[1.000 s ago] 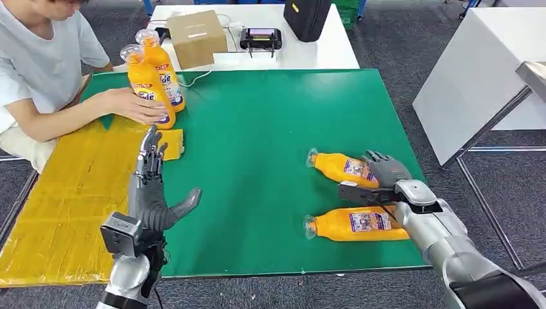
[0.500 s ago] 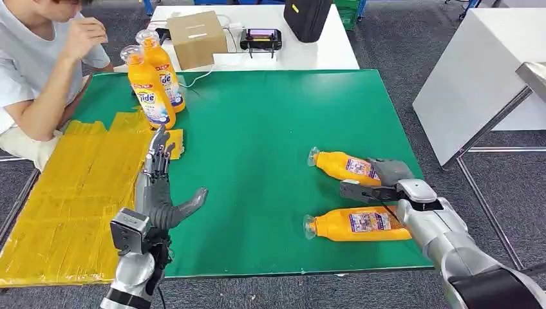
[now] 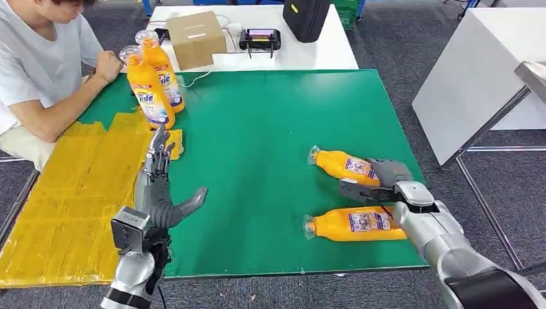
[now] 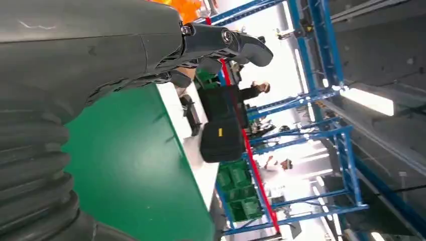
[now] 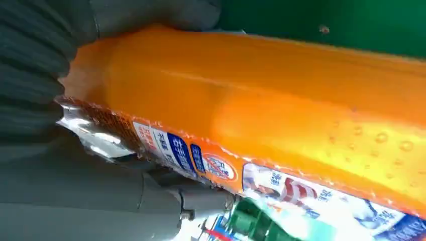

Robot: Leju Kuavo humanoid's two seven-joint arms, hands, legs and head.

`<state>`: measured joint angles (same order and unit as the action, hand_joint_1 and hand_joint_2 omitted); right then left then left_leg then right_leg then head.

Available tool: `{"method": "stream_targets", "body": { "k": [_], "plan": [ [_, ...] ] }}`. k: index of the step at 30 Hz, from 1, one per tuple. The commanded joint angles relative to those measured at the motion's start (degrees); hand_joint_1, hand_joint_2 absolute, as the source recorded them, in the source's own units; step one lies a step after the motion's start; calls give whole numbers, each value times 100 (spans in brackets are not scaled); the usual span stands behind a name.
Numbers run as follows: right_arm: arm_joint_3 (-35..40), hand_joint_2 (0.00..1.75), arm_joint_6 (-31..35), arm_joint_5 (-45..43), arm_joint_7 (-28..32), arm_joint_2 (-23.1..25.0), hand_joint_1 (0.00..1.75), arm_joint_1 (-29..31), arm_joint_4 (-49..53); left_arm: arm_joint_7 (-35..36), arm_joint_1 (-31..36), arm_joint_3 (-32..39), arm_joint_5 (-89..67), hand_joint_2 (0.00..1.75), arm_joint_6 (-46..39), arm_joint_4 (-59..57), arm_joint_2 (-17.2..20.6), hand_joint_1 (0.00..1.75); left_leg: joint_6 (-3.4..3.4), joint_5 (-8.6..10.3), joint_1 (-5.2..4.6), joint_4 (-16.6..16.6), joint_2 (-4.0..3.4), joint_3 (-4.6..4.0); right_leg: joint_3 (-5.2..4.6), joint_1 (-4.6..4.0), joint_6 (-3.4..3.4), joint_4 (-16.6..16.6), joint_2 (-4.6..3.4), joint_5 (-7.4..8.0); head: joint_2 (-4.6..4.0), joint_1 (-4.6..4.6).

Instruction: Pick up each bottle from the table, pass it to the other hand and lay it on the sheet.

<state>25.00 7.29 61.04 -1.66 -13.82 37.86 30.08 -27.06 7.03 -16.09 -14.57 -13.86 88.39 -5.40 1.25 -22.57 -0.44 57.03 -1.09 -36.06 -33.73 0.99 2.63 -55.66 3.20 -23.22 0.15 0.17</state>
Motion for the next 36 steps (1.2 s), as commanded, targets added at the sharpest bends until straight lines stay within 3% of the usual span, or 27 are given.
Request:
{"method": "stream_targets", "body": {
  "k": [1, 5, 10, 25, 31, 36],
  "plan": [
    [-1464, 175, 1175, -495, 50, 873, 175, -1307, 3456, 595, -29, -271, -703, 175, 438, 250, 246, 0, -12, -9, 6, -1, -19, 1, -7, -4, -12, -2, -40, -2, 0, 0],
    [-1794, 175, 1618, -1308, 590, 1180, 175, -2100, 5165, 820, 114, -270, -348, 175, 1087, 175, 455, 0, -17, -12, 12, -1, 2, -1, -5, -9, -16, -4, -23, -14, 0, -2],
    [-1862, 175, 1833, -2120, 998, 1411, 175, -2617, 5927, 850, 100, -309, -372, 175, 1218, 194, 555, 0, -15, -16, 14, 1, 20, -5, -1, -8, -16, -3, -8, -25, 0, 0],
    [-1831, 175, 1846, -2484, 1276, 1456, 175, -2709, 6077, 865, 74, -303, -318, 175, 1261, 239, 583, 0, -21, -20, 10, 0, 9, -8, -7, -4, -6, 0, -15, -28, 0, 0],
    [-1222, 175, 364, -3840, 1641, 1473, 173, -2904, 6193, 889, 106, -285, 90, 175, 1491, 307, 592, 0, -21, -23, 12, 1, 3, -6, -6, -6, -6, 0, -20, -29, 0, -2],
    [-122, 175, -44, -3146, 1545, 1572, 173, -2650, 5312, 1009, 278, -321, 450, 175, 1647, 242, 483, 0, -22, -19, 11, -3, -6, -4, -9, -5, -6, 2, -29, -23, 0, -2]
  ]
}}
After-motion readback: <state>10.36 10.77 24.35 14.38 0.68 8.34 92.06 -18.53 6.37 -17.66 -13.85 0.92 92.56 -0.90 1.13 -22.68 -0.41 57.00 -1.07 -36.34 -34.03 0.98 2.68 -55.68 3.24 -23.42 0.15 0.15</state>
